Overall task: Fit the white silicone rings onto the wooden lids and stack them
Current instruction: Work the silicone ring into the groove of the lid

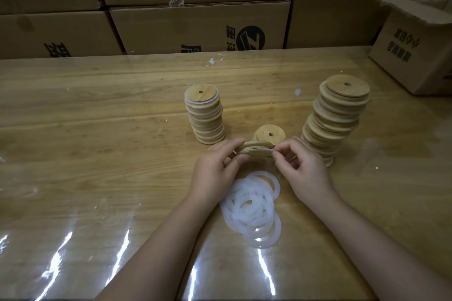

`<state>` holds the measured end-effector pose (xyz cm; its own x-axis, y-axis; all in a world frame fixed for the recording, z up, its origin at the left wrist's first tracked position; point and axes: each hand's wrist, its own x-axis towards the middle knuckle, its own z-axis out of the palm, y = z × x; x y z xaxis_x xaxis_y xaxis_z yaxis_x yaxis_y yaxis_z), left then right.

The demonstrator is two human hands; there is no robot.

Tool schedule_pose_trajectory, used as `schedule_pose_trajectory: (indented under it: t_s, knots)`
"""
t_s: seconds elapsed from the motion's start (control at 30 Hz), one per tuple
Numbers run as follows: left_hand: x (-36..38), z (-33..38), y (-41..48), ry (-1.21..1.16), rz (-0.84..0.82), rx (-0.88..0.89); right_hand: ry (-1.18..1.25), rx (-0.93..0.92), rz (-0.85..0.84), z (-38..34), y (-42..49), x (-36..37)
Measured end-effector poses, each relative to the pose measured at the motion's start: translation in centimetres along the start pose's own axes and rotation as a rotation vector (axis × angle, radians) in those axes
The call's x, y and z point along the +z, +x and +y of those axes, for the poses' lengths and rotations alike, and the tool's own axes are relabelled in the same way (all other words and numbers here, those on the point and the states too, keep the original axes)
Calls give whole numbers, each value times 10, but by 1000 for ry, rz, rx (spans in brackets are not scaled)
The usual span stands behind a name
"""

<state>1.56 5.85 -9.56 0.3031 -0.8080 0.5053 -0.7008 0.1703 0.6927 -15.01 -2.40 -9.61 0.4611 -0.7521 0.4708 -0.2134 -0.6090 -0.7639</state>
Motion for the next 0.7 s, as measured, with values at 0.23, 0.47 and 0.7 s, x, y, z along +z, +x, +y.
schedule_pose_trajectory:
  t_s: [0.23, 0.47, 0.7]
  knots:
    - [-4, 2, 1, 76, -14, 23, -47, -61, 7, -3, 0, -3]
    - [-5, 4, 0, 112, -38, 13, -15, -77, 58, -5, -1, -3]
    - [-4, 0, 1, -60, -55, -133, 4, -13, 52, -1, 0, 0]
